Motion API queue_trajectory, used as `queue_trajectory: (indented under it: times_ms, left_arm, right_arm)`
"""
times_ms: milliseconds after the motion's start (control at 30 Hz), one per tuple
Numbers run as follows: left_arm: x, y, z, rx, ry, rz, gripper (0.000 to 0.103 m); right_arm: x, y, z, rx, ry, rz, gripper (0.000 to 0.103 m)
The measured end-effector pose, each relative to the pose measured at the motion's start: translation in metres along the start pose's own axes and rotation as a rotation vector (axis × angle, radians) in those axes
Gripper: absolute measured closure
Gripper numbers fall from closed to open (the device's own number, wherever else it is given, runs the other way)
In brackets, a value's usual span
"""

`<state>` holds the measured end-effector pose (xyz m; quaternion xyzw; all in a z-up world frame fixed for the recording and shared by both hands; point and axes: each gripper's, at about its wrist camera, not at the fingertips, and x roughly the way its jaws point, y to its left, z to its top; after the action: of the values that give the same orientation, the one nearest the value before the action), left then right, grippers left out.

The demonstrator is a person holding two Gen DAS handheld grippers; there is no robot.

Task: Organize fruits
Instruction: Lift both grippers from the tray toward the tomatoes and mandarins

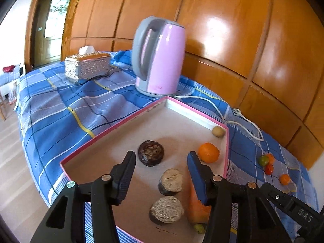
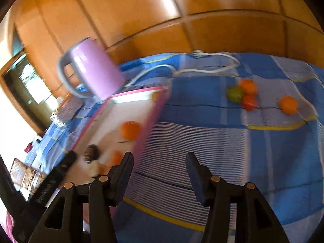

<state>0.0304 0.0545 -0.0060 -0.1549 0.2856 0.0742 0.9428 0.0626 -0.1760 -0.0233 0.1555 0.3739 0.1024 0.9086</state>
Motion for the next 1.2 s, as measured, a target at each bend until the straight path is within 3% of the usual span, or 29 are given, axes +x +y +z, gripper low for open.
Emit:
queue_trajectory:
  times_ms: [367,633,967,1200]
  left_arm:
    - [-0.006,-0.037,-0.011,0.16,0.012,-0.129,0.049]
    - [-0.005,-0.051,-0.016,0.209,0.043,-0.171,0.049]
    - [-0.004,-0.072,-0.024,0.285,0.051,-0.208,0.049]
    - [0.006,-0.102,-0.033,0.382,0.088,-0.298,0.05]
  right_arm:
    - [-0.022,-0.07,0.001,0.129,-0.044,-0.142,0.049]
    - [-0.033,-0.11,0.002,0.241,-0.123,-0.247,0.049]
    - [-0.033,-0.135,0.011,0.3,-0.175,-0.308,0.049]
    - [-0.026,-0.136,0.018,0.271,-0.187,-0.332,0.049]
